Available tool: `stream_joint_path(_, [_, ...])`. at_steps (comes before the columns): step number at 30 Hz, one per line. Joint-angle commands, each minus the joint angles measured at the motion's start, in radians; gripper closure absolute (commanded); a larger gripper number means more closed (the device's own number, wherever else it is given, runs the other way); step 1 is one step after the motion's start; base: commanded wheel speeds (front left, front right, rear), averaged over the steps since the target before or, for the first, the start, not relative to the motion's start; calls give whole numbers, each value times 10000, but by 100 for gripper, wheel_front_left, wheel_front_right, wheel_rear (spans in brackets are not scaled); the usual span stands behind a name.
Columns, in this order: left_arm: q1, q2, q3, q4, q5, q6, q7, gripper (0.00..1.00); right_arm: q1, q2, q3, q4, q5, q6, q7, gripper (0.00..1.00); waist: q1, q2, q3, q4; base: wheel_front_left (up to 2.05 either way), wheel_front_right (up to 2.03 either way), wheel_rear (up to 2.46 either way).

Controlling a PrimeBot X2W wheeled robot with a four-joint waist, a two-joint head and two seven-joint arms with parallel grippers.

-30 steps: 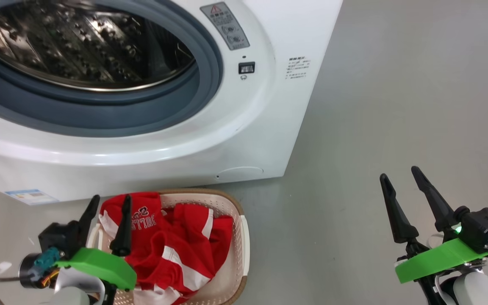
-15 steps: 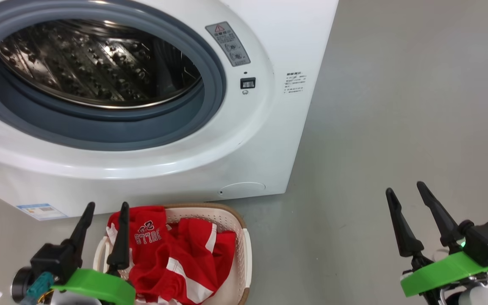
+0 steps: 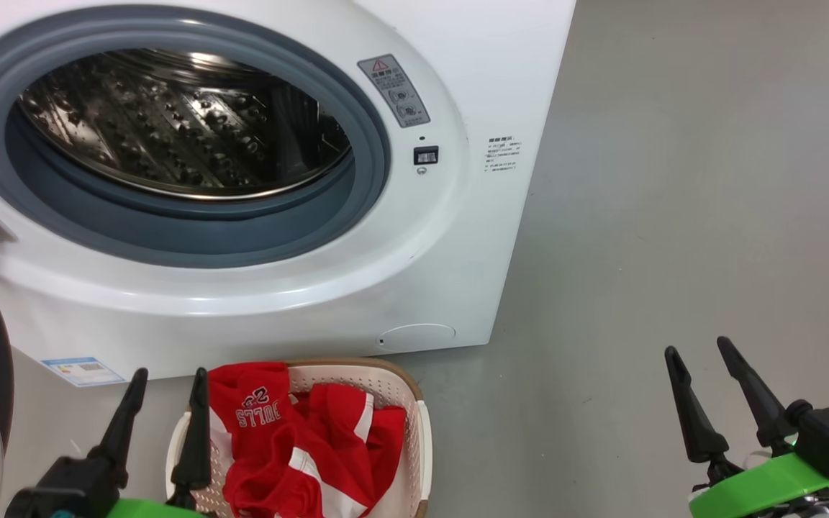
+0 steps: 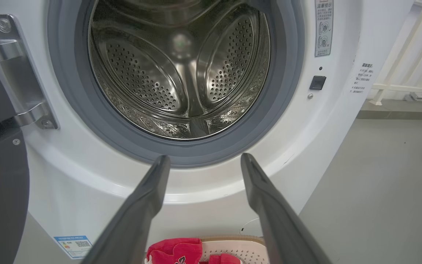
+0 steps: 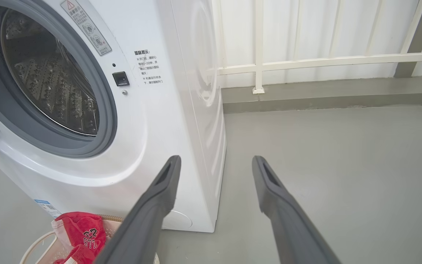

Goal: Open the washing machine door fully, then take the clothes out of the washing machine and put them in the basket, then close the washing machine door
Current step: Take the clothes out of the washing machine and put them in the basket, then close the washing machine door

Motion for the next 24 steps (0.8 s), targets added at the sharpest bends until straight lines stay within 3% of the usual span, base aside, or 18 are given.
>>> stream_joint_path(1, [92,78,427,-434,113,-56,-63,0,0,-199,94,-257,119,63,-65,0,0,0,-34,18,0,0,0])
stream_joint_path(24, [559,-72,656,-844,321,-56,-63,0,227,-179,24,-270,132,63,-65,0,0,0,-237,30,-1,1,0])
